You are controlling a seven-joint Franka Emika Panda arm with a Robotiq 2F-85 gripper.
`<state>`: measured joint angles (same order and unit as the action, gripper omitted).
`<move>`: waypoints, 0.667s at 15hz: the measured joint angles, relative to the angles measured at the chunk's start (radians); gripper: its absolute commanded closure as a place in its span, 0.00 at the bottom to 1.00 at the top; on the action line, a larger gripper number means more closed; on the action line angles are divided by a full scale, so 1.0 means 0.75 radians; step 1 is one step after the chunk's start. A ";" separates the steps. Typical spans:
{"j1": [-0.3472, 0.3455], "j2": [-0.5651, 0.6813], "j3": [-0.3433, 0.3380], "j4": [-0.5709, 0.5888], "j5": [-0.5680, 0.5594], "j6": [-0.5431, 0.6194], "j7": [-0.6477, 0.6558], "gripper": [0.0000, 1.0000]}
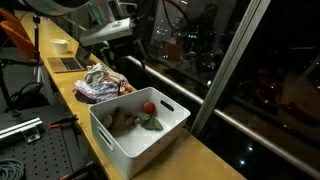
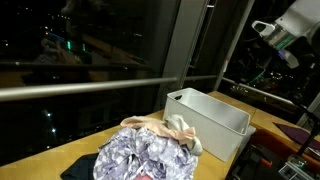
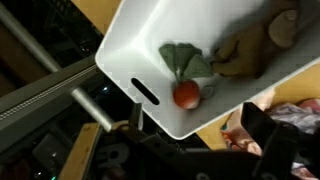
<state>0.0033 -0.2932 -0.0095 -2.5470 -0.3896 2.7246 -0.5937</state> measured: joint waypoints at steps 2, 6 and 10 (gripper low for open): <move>0.009 0.080 -0.064 0.089 0.052 0.060 -0.075 0.00; 0.124 0.365 -0.123 0.257 0.452 0.164 -0.338 0.00; 0.159 0.629 -0.062 0.427 0.847 0.170 -0.611 0.00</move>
<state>0.1228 0.1789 -0.0559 -2.2266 0.2453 2.8522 -1.0519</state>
